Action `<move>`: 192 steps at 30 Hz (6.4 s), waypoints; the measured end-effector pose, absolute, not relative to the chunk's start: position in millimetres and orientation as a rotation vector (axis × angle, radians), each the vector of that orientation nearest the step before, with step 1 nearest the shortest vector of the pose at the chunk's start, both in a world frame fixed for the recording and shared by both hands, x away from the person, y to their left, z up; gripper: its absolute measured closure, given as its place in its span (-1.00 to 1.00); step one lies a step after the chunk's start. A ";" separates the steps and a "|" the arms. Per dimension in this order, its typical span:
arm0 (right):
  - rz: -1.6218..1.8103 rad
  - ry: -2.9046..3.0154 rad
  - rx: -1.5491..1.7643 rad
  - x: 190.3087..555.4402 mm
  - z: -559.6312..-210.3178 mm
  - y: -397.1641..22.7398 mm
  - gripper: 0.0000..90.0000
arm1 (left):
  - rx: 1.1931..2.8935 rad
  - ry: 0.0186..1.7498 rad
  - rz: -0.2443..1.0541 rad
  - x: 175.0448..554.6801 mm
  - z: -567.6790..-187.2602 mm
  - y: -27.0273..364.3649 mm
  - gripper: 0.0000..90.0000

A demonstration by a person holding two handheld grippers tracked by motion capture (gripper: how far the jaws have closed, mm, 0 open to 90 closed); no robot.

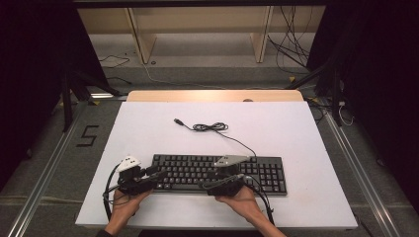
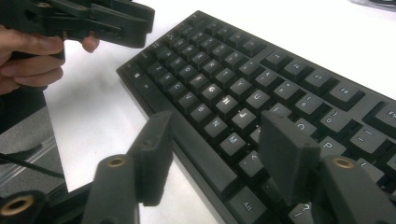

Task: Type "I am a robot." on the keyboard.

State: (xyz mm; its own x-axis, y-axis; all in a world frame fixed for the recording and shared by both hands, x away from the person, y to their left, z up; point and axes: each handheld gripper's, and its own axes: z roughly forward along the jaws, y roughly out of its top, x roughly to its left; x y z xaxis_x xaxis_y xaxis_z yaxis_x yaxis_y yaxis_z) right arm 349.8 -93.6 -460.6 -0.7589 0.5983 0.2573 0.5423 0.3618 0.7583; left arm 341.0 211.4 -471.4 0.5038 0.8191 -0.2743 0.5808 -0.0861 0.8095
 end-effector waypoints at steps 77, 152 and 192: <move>1.424 2.483 1.050 339.6 -450.6 -106.2 -0.21 | 1.861 1.187 0.318 352.5 -472.7 206.3 0.71; 1.249 2.620 0.982 346.6 -476.4 -72.2 1.00 | 1.765 1.038 0.313 310.5 -456.4 204.9 -0.41; 1.333 2.576 1.019 350.9 -470.9 -81.4 0.76 | 1.757 1.060 0.329 314.1 -457.8 209.5 -0.41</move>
